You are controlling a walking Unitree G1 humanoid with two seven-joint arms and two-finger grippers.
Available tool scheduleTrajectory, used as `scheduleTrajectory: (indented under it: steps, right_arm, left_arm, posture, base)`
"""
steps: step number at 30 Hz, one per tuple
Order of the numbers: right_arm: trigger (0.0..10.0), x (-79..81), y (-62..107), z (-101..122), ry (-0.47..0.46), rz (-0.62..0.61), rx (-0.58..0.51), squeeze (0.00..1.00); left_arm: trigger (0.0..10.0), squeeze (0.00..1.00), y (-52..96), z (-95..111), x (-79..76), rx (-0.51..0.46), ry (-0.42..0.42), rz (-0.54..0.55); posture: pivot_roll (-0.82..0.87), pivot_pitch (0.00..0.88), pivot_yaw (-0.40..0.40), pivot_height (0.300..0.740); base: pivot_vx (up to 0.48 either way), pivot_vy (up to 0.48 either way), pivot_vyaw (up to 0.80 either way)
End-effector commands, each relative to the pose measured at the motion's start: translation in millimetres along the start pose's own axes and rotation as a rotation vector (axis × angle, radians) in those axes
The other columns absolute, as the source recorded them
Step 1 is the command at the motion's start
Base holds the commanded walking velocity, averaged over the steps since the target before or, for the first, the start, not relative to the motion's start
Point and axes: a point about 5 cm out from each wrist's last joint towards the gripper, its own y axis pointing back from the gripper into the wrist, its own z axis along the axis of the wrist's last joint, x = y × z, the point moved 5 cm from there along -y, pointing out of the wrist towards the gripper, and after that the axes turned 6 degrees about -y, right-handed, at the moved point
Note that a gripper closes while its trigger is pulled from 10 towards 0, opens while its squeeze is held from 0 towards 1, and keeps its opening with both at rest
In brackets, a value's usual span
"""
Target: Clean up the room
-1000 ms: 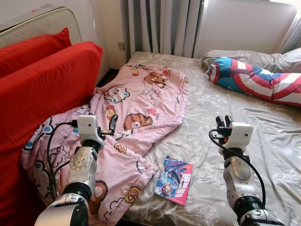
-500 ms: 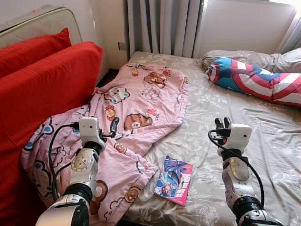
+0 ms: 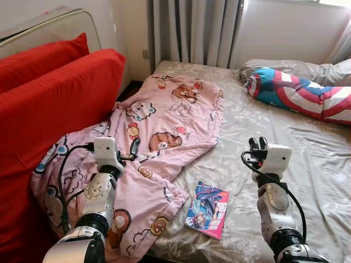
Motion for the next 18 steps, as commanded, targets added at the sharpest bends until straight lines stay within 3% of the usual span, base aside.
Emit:
scheduleTrajectory:
  steps: [1,5,18]
  right_arm:
    - [10.0,5.7,0.0,-0.9,-0.010,0.011,0.004,0.00]
    - [10.0,6.9,0.6,-2.4,-0.010,0.014,0.009,0.00]
    - [10.0,7.2,0.2,-1.3,-0.017,0.009,0.004,0.00]
  left_arm:
    - [10.0,0.00,-1.9,3.1,7.7,0.000,-0.006,0.016]
    - [10.0,0.00,-1.9,3.6,9.2,-0.001,-0.008,0.018]
    - [10.0,0.00,-2.7,5.5,5.0,-0.011,-0.014,0.003]
  posture:
    - [-0.06,0.000,-0.012,0.740]
    - [-0.06,0.000,-0.013,0.740]
    - [-0.05,0.000,-0.012,0.740]
  base:
    - [0.000,0.480,0.00]
    - [0.000,0.458,0.00]
    - [0.000,0.000,0.00]
